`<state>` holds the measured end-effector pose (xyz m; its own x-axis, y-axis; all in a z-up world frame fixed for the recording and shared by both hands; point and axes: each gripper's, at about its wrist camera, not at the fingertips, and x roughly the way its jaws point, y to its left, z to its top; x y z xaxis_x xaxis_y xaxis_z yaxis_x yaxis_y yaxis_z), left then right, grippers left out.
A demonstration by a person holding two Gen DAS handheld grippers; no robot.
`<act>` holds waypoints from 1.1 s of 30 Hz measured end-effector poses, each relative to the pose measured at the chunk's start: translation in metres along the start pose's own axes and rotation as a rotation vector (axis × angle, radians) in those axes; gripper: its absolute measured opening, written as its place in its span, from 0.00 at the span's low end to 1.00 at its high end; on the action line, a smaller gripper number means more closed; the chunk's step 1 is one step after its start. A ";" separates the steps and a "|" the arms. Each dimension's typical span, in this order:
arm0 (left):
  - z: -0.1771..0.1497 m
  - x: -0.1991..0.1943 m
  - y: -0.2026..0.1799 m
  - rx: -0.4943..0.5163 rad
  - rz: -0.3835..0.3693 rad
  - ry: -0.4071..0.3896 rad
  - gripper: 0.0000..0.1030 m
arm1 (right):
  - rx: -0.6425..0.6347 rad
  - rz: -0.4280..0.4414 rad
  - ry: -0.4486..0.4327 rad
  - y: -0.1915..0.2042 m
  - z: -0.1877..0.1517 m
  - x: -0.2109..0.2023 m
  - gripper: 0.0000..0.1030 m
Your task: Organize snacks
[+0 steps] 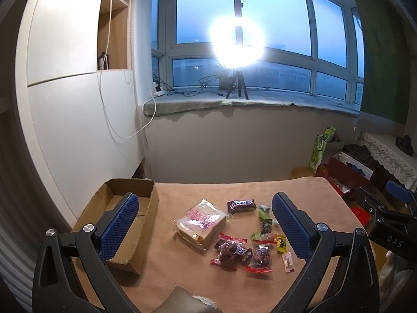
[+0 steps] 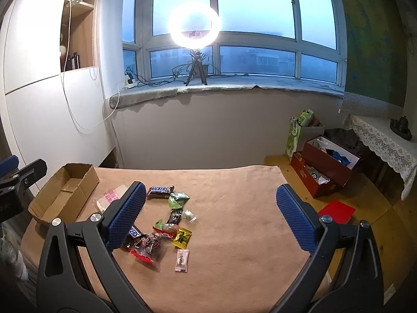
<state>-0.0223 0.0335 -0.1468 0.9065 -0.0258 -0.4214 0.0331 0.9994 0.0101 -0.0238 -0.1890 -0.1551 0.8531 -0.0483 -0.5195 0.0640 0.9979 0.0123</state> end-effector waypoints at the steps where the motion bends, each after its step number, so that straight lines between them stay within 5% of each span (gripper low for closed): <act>1: 0.001 -0.001 -0.001 0.003 0.001 -0.006 0.99 | 0.003 0.000 -0.005 -0.001 0.001 -0.001 0.99; 33: -0.004 0.010 -0.001 0.013 -0.028 0.011 0.99 | -0.016 0.013 0.025 -0.007 -0.008 0.016 0.99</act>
<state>-0.0150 0.0320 -0.1551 0.9006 -0.0531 -0.4313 0.0638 0.9979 0.0105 -0.0148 -0.1961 -0.1704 0.8403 -0.0347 -0.5410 0.0450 0.9990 0.0058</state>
